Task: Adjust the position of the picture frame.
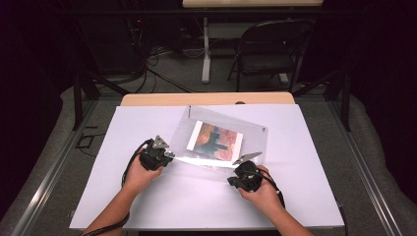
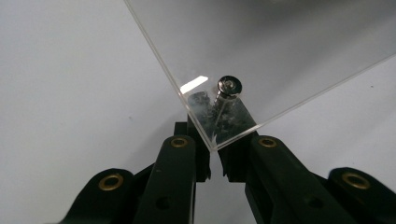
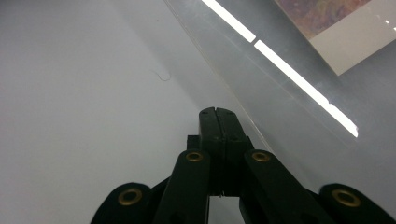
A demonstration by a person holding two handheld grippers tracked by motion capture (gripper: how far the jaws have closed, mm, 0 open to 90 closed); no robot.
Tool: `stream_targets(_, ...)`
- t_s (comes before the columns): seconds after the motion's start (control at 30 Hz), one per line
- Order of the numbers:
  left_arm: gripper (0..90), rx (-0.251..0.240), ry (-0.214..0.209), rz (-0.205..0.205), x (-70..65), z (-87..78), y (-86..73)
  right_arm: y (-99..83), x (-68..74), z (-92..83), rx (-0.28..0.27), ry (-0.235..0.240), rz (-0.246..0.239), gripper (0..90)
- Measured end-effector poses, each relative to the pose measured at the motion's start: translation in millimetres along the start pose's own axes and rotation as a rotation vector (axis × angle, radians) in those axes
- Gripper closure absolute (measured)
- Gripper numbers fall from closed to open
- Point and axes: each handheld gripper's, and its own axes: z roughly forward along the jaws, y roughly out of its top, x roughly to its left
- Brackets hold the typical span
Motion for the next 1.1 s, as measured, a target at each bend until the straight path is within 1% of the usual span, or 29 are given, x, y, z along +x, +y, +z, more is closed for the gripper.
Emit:
stream_targets(0.03,84.3,-0.003,-0.003,-0.001,-0.8,-0.1,-0.5,0.6,0.0,0.1,0.000,-0.021,0.004,90.0)
stream_targets(0.07,84.3,-0.003,-0.002,0.001,-1.5,-0.5,-0.9,2.0,-1.9,0.2,0.007,0.002,0.045,90.0)
stream_targets(0.13,84.3,-0.005,-0.006,0.004,-2.9,-1.2,-2.0,2.6,-2.3,0.5,0.004,0.007,0.054,90.0)
stream_targets(0.2,84.6,-0.002,-0.011,0.018,-4.2,-1.9,-2.5,4.0,-0.5,0.9,-0.003,-0.002,0.058,90.0)
stream_targets(0.33,84.9,0.004,-0.012,0.037,-9.0,-3.7,-3.7,5.0,-2.0,1.2,-0.001,-0.007,0.066,90.0)
stream_targets(0.4,85.1,0.006,-0.018,0.050,-13.4,-5.5,-5.3,6.1,-7.0,0.5,-0.005,-0.023,0.082,90.0)
stream_targets(0.43,85.1,0.006,-0.018,0.050,-13.4,-5.5,-5.3,6.3,-8.2,0.5,-0.007,-0.028,0.089,90.0)
stream_targets(0.47,85.1,0.009,-0.022,0.059,-14.8,-6.7,-5.9,6.3,-8.2,0.5,-0.007,-0.028,0.089,90.0)
stream_targets(0.5,85.2,0.007,-0.023,0.055,-17.0,-7.4,-6.9,6.9,-10.5,0.5,-0.008,-0.030,0.092,90.0)
stream_targets(0.53,85.2,0.007,-0.026,0.060,-19.3,-8.5,-8.0,8.6,-15.9,0.6,-0.007,-0.028,0.112,90.0)
stream_targets(0.57,85.2,0.009,-0.033,0.063,-23.0,-10.4,-9.6,9.3,-18.0,0.5,-0.007,-0.026,0.115,90.0)
stream_targets(0.6,85.2,0.009,-0.033,0.063,-23.0,-10.4,-9.6,9.3,-18.0,0.5,-0.007,-0.026,0.115,90.0)
stream_targets(0.63,85.2,0.010,-0.045,0.064,-25.9,-11.7,-10.6,10.3,-20.1,0.6,-0.008,-0.030,0.122,90.0)
stream_targets(0.67,85.3,0.007,-0.047,0.065,-28.5,-12.1,-11.4,12.1,-24.3,1.7,-0.003,-0.049,0.123,90.0)
stream_targets(0.7,85.3,0.009,-0.054,0.077,-31.2,-13.2,-12.0,12.1,-24.3,1.7,-0.003,-0.049,0.123,90.0)
stream_targets(0.73,85.3,0.010,-0.069,0.080,-35.5,-14.2,-12.7,13.8,-29.4,3.9,0.005,-0.058,0.137,90.0)
stream_targets(0.77,85.3,0.010,-0.077,0.088,-38.4,-15.0,-13.0,13.8,-29.4,3.9,0.005,-0.058,0.137,90.0)
stream_targets(0.8,85.4,0.011,-0.098,0.097,-43.7,-16.0,-13.4,14.2,-31.3,5.0,0.008,-0.062,0.138,90.0)
stream_targets(0.83,85.4,0.011,-0.108,0.105,-47.4,-16.4,-13.5,14.9,-34.3,7.0,0.015,-0.069,0.142,90.0)
stream_targets(0.87,85.4,0.009,-0.118,0.116,-54.1,-16.5,-13.6,15.7,-39.7,9.3,0.025,-0.063,0.164,90.0)
stream_targets(0.9,85.4,0.010,-0.125,0.122,-57.7,-16.8,-13.5,15.7,-39.7,9.3,0.025,-0.063,0.164,90.0)
stream_targets(0.93,85.5,0.007,-0.139,0.129,-61.4,-16.7,-13.2,17.1,-43.9,8.9,0.032,-0.062,0.180,90.0)
stream_targets(0.97,85.5,0.005,-0.145,0.133,-66.0,-16.6,-13.0,17.1,-43.9,8.9,0.032,-0.062,0.180,90.0)
stream_targets(1.0,85.5,0.004,-0.160,0.140,-70.0,-16.6,-12.5,18.2,-46.8,8.1,0.036,-0.065,0.173,90.0)
stream_targets(1.07,85.6,0.003,-0.182,0.160,-79.2,-17.1,-9.9,20.5,-51.7,6.2,0.039,-0.065,0.185,90.0)
stream_targets(1.1,85.6,-0.002,-0.189,0.160,-82.7,-16.8,-9.0,22.0,-55.0,5.4,0.041,-0.068,0.193,90.0)
